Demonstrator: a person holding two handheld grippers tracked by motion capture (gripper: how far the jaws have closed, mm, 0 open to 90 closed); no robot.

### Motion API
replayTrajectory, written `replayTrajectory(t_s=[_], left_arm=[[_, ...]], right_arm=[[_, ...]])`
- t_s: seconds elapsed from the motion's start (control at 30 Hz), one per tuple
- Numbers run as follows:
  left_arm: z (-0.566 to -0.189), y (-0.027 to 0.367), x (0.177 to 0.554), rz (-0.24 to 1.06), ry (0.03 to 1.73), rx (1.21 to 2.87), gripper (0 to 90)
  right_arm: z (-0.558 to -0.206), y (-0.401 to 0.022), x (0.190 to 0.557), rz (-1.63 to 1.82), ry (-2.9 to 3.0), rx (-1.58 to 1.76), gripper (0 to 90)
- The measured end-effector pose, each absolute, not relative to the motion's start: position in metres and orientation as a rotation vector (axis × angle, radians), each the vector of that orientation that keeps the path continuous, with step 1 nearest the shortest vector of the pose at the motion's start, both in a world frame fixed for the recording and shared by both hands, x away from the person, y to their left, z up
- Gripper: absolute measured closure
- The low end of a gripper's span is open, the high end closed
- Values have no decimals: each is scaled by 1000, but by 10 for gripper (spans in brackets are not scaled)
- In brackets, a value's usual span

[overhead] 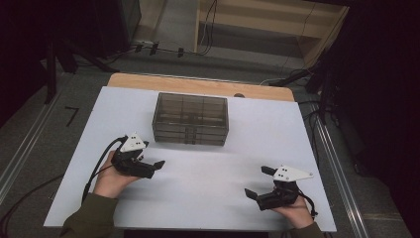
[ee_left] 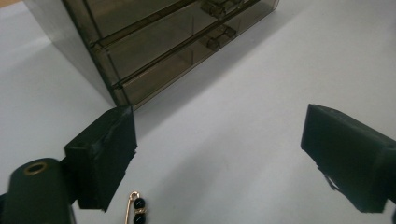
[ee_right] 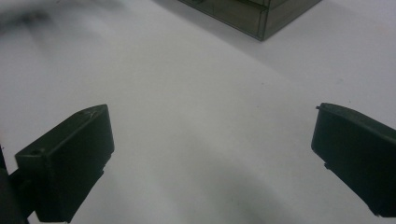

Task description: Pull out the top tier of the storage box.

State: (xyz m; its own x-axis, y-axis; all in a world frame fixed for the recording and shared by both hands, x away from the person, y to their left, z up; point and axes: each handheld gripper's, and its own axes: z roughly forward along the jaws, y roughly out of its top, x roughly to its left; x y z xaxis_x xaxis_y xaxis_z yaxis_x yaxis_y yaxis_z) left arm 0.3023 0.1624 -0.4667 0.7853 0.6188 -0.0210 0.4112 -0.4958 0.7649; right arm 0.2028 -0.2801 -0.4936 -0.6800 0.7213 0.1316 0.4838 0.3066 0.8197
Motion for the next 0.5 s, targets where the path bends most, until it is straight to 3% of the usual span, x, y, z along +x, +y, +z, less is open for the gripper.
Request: replayTrajectory(t_s=[0.33, 0.5], left_arm=[[-465, 151, 303, 321, 745, 2163, 0], [-466, 143, 304, 302, 728, 2159, 0]], right_arm=[[-494, -280, 203, 1312, 2316, 1094, 0], [-494, -280, 204, 1312, 2316, 1091, 0]])
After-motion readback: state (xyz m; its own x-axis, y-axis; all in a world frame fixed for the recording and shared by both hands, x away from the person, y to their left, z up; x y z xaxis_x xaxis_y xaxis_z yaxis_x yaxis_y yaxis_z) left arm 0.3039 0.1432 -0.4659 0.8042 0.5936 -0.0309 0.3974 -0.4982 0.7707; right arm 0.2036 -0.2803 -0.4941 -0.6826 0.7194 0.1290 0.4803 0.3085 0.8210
